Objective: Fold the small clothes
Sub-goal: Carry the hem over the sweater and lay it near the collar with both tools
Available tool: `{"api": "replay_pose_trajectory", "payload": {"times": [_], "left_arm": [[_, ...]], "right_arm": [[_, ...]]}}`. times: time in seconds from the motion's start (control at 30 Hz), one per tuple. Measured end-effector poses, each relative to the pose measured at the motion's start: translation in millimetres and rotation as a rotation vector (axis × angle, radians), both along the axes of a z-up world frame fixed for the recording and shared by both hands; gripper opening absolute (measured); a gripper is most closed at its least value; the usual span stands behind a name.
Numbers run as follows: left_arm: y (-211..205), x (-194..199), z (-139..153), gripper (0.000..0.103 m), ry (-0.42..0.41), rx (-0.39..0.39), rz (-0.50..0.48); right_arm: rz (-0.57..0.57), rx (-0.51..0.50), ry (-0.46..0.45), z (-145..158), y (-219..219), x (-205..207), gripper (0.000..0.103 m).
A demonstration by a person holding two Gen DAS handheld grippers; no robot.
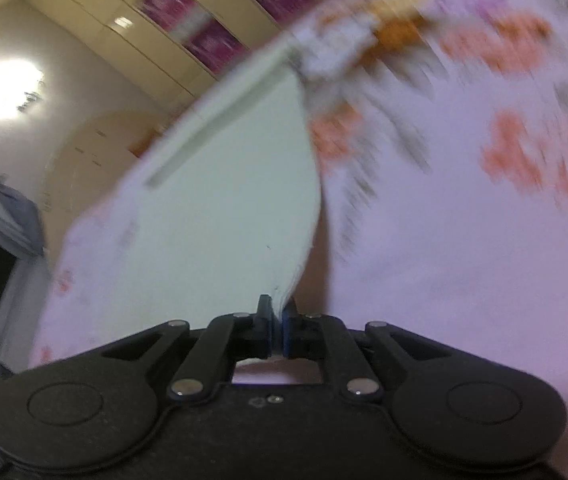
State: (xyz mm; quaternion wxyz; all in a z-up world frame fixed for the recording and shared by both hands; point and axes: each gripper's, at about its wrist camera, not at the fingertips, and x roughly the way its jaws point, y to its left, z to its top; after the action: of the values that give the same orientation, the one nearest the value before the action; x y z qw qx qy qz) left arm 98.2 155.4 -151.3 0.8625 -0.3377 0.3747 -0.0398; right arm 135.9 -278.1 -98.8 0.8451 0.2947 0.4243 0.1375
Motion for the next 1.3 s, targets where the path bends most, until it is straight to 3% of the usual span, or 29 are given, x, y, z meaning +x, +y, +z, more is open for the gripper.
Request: {"api": "replay_pose_trajectory", "payload": {"times": [0.27, 0.53, 0.73, 0.97, 1.3], "left_arm": [[-0.7, 13.4, 23.1, 0.004, -0.056, -0.03, 0.007], [10.8, 75.7, 68.1, 0.004, -0.148, -0.095, 0.04], [15.1, 156.8, 91.4, 0.004, -0.181, -0.063, 0.055], [15.9, 272.9, 87.1, 0.004, -0.16, -0.043, 0.078], [15.4, 400.8, 60.0, 0.004, -0.072, 0.034, 0.08]], "right_arm": [[-0.001, 0.032, -0.07, 25.1, -0.2, 4.5, 0.005], [0.015, -0.003, -0.185, 64.9, 11.1, 62.5, 0.005], [0.006, -0.009, -0.219, 91.3, 15.6, 136.6, 0.005], [0.011, -0.001, -0.223, 99.5, 16.9, 237.5, 0.005], [0.022, 0.007, -0.132, 52.3, 15.1, 365.1, 0.005]]}}
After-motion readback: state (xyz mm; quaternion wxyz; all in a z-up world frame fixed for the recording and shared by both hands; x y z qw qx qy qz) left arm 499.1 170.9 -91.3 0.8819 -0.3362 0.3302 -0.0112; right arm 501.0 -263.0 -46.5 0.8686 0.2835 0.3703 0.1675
